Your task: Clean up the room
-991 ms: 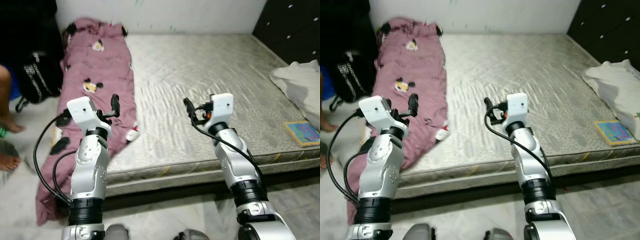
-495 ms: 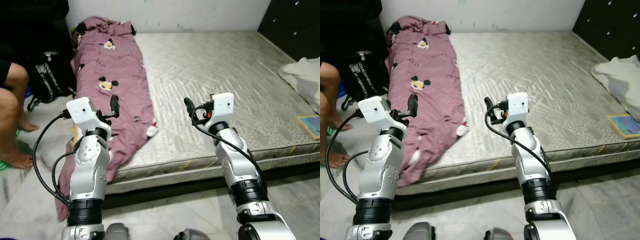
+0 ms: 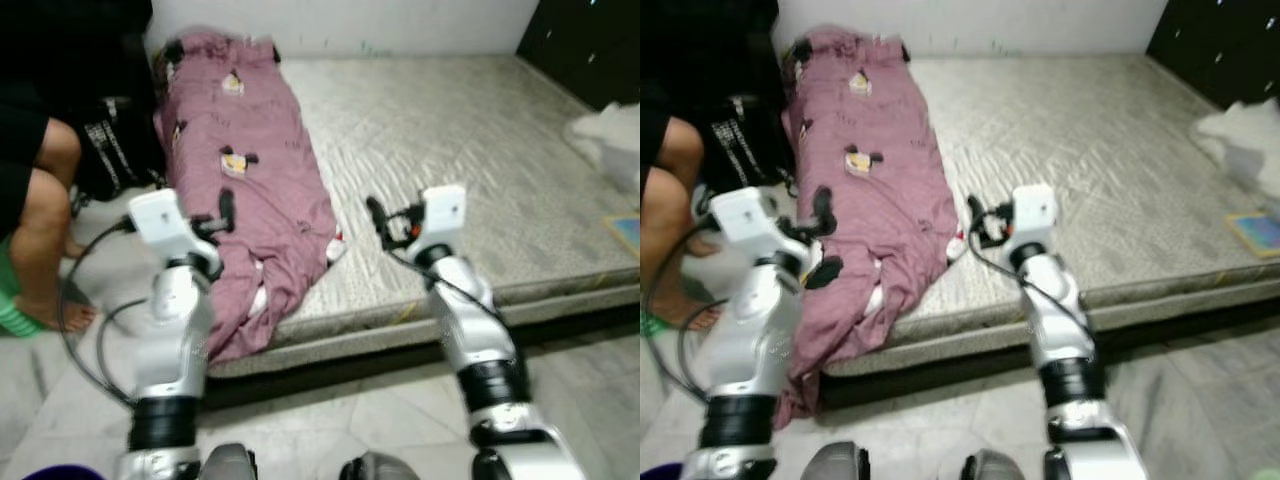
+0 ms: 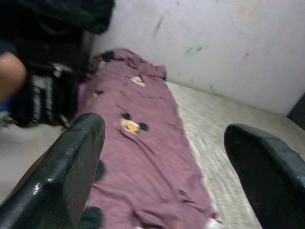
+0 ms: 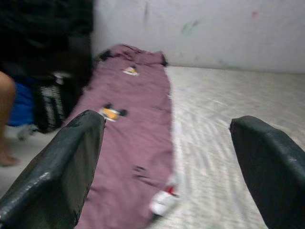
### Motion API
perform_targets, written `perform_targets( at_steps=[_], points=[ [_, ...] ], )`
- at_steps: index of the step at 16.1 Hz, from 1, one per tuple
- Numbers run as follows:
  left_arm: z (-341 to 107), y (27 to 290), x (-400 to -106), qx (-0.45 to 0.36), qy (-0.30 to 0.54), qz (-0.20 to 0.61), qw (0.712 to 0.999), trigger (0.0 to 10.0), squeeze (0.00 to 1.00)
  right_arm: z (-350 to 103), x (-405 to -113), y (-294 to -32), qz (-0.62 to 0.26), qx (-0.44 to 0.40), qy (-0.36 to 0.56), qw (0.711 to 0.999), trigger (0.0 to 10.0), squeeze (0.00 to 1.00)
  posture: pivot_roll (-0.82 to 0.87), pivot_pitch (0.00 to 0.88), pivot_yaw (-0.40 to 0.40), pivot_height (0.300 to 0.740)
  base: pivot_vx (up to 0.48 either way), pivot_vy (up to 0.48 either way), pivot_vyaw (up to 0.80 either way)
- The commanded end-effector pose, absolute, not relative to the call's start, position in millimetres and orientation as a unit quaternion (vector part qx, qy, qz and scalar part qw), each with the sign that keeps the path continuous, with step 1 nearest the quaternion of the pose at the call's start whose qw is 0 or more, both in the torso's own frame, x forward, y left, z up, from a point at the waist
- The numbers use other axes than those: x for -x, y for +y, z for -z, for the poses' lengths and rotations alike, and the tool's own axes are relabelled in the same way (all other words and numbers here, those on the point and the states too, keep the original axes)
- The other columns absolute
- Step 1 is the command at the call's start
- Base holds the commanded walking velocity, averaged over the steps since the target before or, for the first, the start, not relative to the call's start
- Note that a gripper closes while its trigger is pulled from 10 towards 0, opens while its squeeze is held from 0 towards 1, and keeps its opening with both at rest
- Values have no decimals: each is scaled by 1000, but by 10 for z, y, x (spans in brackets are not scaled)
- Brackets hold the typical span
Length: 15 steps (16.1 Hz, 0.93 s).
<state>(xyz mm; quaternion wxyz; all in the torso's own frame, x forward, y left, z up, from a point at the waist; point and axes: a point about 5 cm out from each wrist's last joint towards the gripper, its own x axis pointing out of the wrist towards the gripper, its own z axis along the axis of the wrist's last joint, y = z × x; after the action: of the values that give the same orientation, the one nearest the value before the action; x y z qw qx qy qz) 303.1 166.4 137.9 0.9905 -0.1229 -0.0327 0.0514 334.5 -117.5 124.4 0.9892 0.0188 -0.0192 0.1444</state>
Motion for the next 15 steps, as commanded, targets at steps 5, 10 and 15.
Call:
perform_targets(
  at_steps=[5, 10, 15],
  points=[
    [-1450, 1595, -3017, 131, -52, -29, 990, 10000, 0, -1293, -3357, -1202, -144, -15, -24, 989, 10000, 0, 30, 0, -47, 740, 130, 0, 0],
    [-1448, 1591, -3011, 132, -51, -25, 990, 10000, 0, -1287, -3350, -1195, -146, -14, -23, 989, 10000, 0, 30, 0, -46, 740, 381, 0, 0],
    [-1434, 1592, -3014, 124, -44, -26, 991, 10000, 0, -1283, -3349, -1189, -146, -15, -22, 989, 10000, 0, 33, 0, -46, 740, 259, 0, 0]
  ],
)
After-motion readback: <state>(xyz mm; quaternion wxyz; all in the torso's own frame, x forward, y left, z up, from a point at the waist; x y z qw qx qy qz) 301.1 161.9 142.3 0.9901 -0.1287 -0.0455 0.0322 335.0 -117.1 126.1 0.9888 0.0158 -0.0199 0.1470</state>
